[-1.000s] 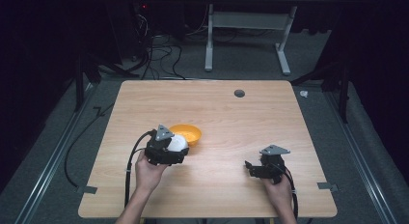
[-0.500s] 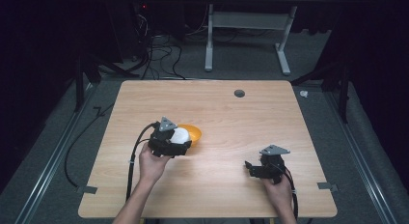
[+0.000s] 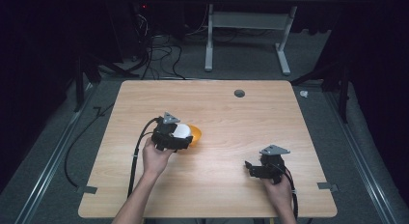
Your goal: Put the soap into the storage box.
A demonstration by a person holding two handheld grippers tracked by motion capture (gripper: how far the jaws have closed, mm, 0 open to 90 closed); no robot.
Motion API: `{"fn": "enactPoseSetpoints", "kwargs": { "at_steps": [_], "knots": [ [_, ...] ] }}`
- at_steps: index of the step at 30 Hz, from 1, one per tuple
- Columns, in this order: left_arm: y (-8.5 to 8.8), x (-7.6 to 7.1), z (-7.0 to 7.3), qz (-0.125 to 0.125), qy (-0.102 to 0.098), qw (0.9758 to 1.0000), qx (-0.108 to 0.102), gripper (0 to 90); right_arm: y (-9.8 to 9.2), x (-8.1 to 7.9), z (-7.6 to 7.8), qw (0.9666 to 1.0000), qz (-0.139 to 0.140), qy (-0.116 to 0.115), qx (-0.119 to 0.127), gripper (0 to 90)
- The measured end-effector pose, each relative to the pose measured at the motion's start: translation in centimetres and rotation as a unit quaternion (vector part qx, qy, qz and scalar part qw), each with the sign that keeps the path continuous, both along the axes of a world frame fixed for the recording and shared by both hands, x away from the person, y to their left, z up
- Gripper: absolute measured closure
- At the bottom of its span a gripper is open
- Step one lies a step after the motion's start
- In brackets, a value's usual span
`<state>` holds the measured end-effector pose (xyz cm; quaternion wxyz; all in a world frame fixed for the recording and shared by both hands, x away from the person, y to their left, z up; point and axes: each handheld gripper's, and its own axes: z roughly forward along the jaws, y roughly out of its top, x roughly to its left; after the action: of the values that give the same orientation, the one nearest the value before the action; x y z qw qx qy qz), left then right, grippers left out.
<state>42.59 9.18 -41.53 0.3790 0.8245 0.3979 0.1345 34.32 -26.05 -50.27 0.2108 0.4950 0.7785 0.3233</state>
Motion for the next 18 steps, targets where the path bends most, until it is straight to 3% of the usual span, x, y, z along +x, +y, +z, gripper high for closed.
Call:
{"fn": "enactPoseSetpoints", "kwargs": {
  "at_steps": [5, 7, 10, 18],
  "knots": [
    [-0.4, 0.7, 0.6, 0.002, -0.002, 1.0, 0.007, 23.2, 0.0, 0.0, 0.0, 1.0, 0.0, -0.001, -0.001, 20.8],
    [-0.4, 1.0, 0.6, 0.004, 0.002, 1.0, 0.001, 23.2, 0.0, 0.0, 0.0, 1.0, 0.0, 0.0, 0.0, 20.9],
    [-0.7, 1.2, 0.7, 0.006, 0.001, 0.9999, 0.013, 23.1, -0.1, 0.0, 0.0, 1.0, 0.001, 0.0, 0.003, 20.8],
    [-1.3, 2.0, 0.7, 0.005, 0.005, 0.9998, 0.019, 23.1, -0.1, 0.0, 0.0, 1.0, 0.0, 0.0, 0.005, 20.8]
  ]
}}
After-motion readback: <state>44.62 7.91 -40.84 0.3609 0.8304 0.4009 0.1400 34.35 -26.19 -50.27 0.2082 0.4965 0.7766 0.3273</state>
